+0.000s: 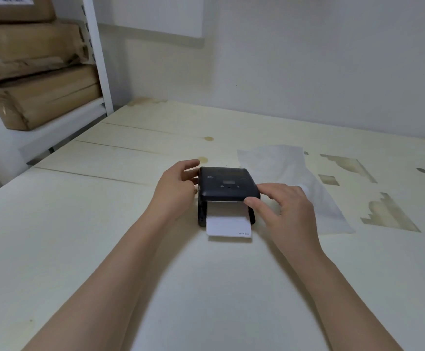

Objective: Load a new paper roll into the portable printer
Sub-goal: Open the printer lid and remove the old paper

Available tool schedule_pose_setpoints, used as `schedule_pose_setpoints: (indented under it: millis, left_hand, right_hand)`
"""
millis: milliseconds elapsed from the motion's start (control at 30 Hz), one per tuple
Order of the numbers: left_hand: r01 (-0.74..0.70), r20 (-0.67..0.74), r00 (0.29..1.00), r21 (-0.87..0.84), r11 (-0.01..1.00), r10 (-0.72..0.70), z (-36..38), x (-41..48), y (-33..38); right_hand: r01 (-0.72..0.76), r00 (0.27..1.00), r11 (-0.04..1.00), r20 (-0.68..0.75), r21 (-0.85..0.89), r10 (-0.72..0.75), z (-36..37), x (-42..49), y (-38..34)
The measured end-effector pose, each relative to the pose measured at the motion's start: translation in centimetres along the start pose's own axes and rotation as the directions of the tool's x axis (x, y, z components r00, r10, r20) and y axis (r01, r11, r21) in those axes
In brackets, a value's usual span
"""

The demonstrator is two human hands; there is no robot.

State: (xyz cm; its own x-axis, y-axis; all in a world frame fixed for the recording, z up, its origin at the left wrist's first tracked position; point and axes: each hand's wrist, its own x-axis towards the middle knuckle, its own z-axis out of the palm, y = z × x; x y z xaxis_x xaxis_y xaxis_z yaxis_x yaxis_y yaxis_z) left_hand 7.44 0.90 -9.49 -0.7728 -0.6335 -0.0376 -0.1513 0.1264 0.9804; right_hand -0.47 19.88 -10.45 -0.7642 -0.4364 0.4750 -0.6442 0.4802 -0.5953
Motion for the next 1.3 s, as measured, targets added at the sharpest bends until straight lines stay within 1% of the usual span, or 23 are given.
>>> schedule_pose_setpoints:
  millis: [133,233,333,467,633,767,833,933,1033,1100,1167,1200,1233,1267,1300]
  left_hand:
    - [0.035,0.034,0.999,-0.05,0.998,-0.033,-0.7,0.4,0.5]
    - [0.08,0.066,0.995,-0.132,0.988,-0.072,-1.2,0.8,0.5]
    - [0.091,0.092,0.993,-0.156,0.984,-0.078,-1.1,1.1,-0.1]
    - [0.031,0.034,0.999,-0.1,0.995,-0.027,-0.5,1.5,-0.9]
    - [0.005,0.015,1.0,-0.044,0.999,-0.004,-0.3,1.7,-1.2]
    - [-0.047,0.03,0.998,0.011,0.999,0.047,0.0,1.8,-1.4]
    - [-0.076,0.034,0.997,0.033,0.997,0.075,0.0,1.7,-1.5]
    - [-0.105,0.036,0.994,0.033,0.994,0.104,0.0,1.6,-1.5]
    - [-0.121,0.03,0.992,0.034,0.992,0.12,0.0,1.6,-1.5]
    - [-0.137,0.025,0.99,0.047,0.989,0.136,0.2,1.5,-1.5]
    - [-0.144,0.02,0.99,0.068,0.987,0.143,0.4,1.2,-1.5]
    - [-0.14,0.011,0.99,0.087,0.986,0.14,0.5,1.0,-1.5]
    - [-0.137,0.0,0.99,0.108,0.985,0.138,0.6,0.7,-1.4]
    - [-0.135,-0.01,0.991,0.128,0.983,0.137,0.7,0.5,-1.4]
    - [-0.133,-0.02,0.99,0.145,0.981,0.137,0.8,0.2,-1.3]
  right_hand:
    - [-0.043,0.997,0.994,-0.067,0.097,0.049,0.1,1.0,-0.8]
    - [-0.113,0.99,0.975,-0.056,0.194,0.126,0.0,1.9,-1.5]
    - [-0.149,0.984,0.959,-0.062,0.239,0.169,0.4,2.8,-2.3]
    - [-0.17,0.972,0.965,-0.127,0.198,0.197,1.0,4.4,-3.3]
    - [-0.229,0.968,0.97,-0.092,0.078,0.236,1.9,7.1,-3.7]
    - [-0.247,0.964,0.969,-0.1,-0.008,0.245,2.8,8.3,-3.6]
    - [-0.251,0.964,0.968,-0.096,-0.003,0.249,2.8,8.4,-3.4]
    - [-0.245,0.964,0.968,-0.095,0.056,0.25,2.7,7.6,-3.1]
    - [-0.229,0.952,0.965,-0.179,0.13,0.25,2.4,5.7,-2.7]
    - [-0.216,0.954,0.971,-0.19,0.103,0.233,2.0,4.2,-2.3]
    - [-0.159,0.982,0.987,-0.104,-0.001,0.158,1.4,2.8,-1.9]
    - [-0.092,0.996,0.994,-0.025,-0.066,0.091,1.1,2.1,-1.8]
    - [0.001,0.996,0.993,0.089,-0.121,0.01,0.8,1.2,-1.8]
    - [0.098,0.97,0.981,0.235,-0.167,-0.057,0.6,0.4,-1.9]
    - [0.183,0.924,0.958,0.371,-0.221,-0.091,0.6,-0.2,-1.6]
